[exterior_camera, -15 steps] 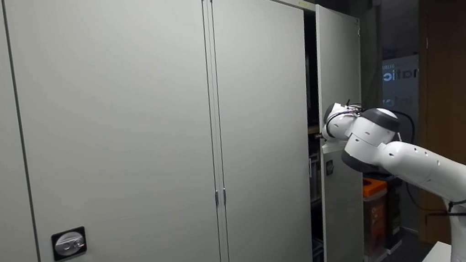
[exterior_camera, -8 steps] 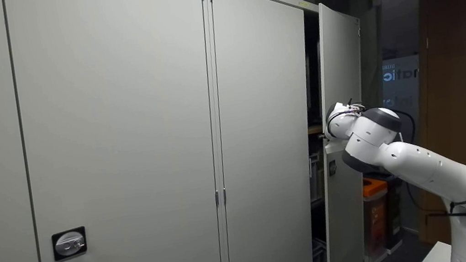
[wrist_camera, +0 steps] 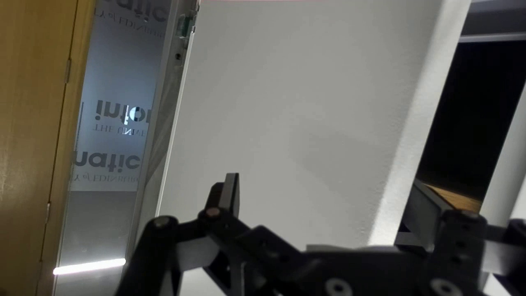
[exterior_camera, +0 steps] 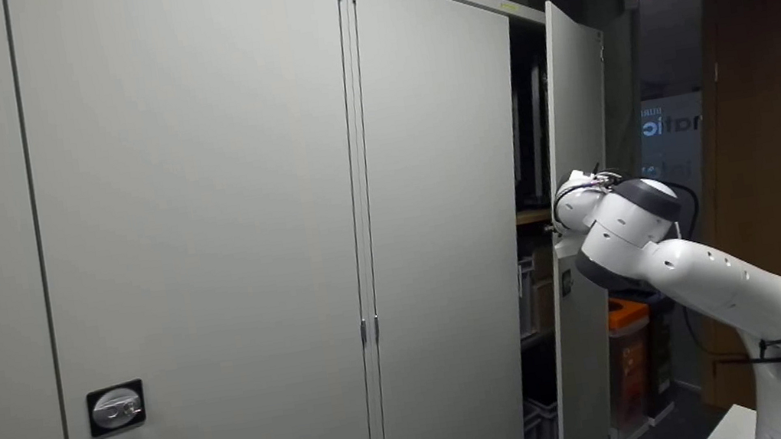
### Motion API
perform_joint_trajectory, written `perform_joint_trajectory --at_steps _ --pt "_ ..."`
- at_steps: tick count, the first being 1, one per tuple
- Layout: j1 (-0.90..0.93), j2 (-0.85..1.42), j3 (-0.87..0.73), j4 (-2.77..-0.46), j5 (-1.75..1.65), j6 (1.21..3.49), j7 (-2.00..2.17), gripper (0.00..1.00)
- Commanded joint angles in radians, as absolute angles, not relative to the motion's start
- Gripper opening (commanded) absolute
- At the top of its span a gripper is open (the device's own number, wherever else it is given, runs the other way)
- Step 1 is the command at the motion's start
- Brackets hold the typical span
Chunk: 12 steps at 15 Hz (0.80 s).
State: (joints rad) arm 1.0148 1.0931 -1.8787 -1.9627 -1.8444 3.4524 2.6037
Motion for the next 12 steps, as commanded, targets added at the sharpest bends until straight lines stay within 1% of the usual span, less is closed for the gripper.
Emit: perform_joint_trajectory --at_steps 1,12 --pt "1.070 1.114 -1.949 -2.070 -1.887 3.453 2.604 1.00" --pt "1.116 1.106 -2.022 -2.209 -1.941 3.453 2.604 1.00"
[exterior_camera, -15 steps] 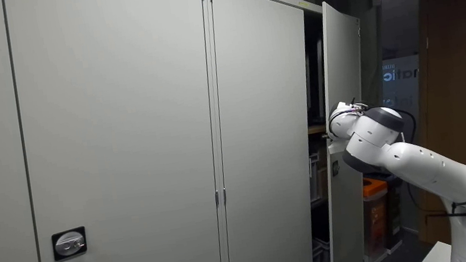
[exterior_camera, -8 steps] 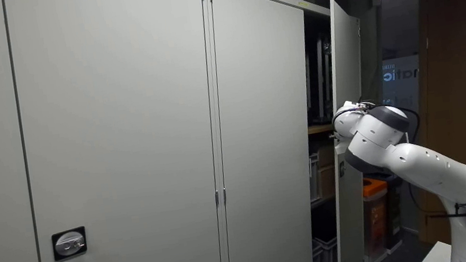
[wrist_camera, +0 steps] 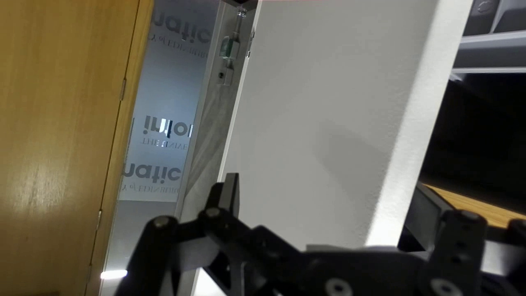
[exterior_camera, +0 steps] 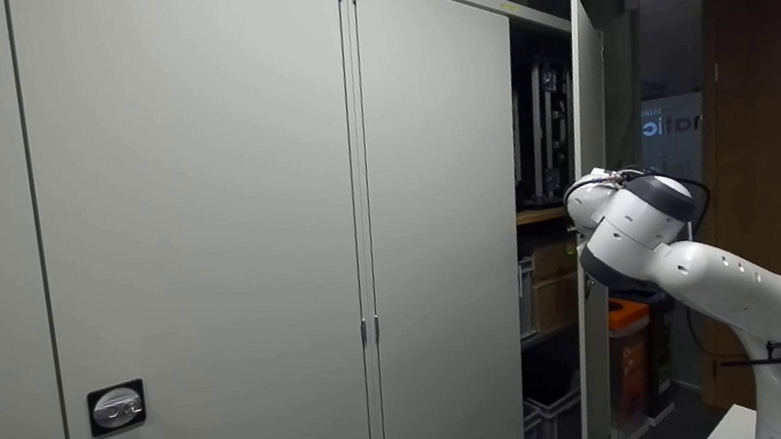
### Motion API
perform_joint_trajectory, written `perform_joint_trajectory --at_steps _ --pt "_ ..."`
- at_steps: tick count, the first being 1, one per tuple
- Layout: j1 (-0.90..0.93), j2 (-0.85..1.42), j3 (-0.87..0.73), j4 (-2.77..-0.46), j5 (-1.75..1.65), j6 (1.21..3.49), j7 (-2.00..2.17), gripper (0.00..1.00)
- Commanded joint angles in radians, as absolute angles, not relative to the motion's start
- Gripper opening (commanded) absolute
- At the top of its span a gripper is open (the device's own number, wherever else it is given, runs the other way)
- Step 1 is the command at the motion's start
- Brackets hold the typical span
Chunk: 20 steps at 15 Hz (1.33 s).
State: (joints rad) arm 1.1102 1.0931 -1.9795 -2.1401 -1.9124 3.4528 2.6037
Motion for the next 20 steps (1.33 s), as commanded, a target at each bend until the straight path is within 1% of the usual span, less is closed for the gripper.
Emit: perform_joint_trajectory --at_steps 1,15,20 --pt "1.113 1.109 -2.026 -2.218 -1.942 3.453 2.604 1.00" --pt "1.061 1.094 -2.092 -2.336 -2.003 3.453 2.604 1.00" --pt "1.016 1.088 -2.112 -2.358 -2.023 3.453 2.604 1.00"
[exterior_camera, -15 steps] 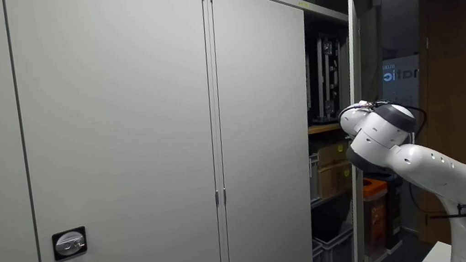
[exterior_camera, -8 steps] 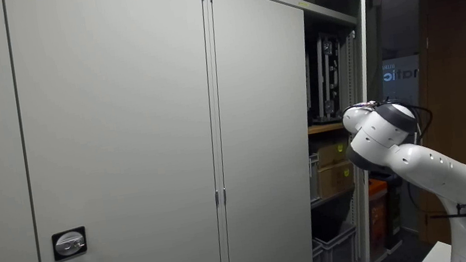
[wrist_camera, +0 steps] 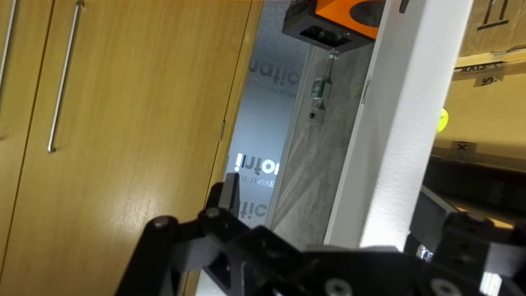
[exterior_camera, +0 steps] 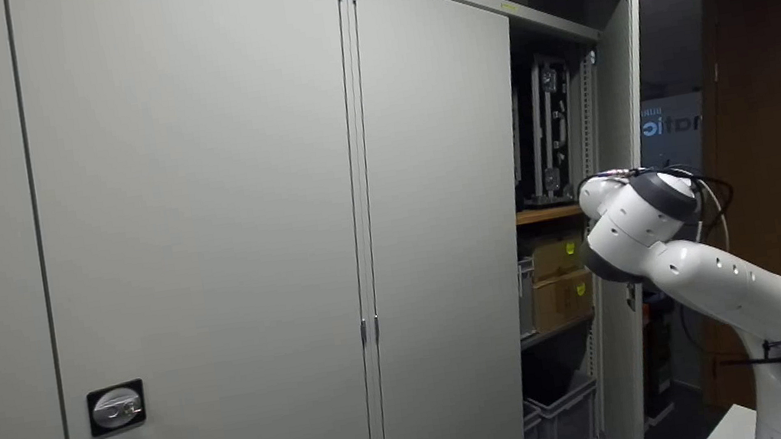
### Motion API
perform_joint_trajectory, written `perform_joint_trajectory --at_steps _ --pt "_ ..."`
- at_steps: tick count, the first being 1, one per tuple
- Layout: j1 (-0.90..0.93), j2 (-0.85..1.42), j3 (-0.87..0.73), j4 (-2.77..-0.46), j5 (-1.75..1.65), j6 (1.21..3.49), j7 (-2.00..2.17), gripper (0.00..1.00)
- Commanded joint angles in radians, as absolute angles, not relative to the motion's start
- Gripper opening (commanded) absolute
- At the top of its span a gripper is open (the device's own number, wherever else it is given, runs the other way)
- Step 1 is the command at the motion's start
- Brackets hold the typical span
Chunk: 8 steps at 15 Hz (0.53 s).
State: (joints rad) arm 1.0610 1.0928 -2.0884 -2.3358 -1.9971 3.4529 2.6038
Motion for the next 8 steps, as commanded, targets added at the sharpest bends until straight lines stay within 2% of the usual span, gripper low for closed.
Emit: perform_joint_trajectory --at_steps 1,8 --pt "1.001 1.085 -2.111 -2.357 -2.028 3.453 2.604 1.00" --pt "0.879 1.063 -2.078 -2.345 -2.029 3.453 2.604 1.00"
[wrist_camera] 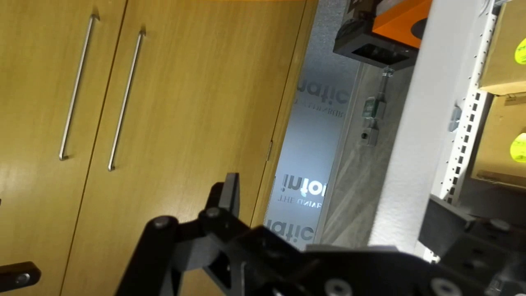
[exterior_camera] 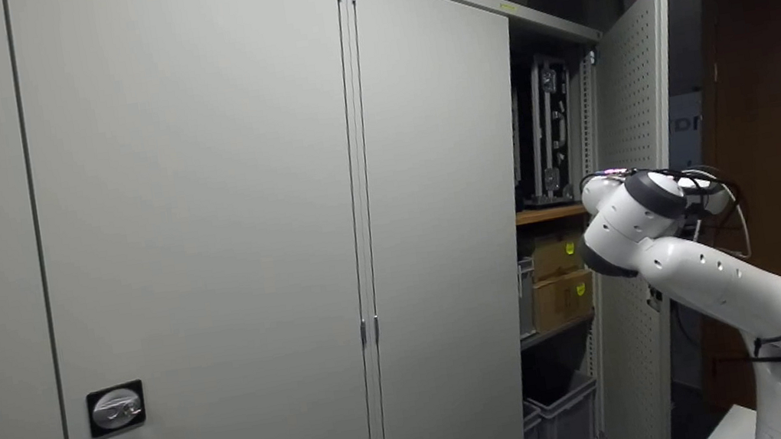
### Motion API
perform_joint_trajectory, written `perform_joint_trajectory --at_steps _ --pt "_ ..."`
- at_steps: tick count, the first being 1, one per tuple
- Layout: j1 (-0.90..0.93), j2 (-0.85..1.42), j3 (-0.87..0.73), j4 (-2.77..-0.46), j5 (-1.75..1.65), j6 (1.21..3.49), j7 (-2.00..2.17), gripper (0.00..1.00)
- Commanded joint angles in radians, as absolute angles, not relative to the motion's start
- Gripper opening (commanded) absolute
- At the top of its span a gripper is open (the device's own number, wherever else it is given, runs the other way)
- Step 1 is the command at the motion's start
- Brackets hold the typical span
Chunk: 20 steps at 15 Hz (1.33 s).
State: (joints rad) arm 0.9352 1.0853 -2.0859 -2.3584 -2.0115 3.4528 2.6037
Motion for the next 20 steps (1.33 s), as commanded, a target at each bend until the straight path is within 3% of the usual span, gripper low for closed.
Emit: perform_joint_trajectory --at_steps 1,20 --pt "0.861 1.061 -2.073 -2.343 -2.028 3.453 2.604 1.00" --pt "0.542 1.054 -1.923 -2.266 -2.009 3.453 2.604 1.00"
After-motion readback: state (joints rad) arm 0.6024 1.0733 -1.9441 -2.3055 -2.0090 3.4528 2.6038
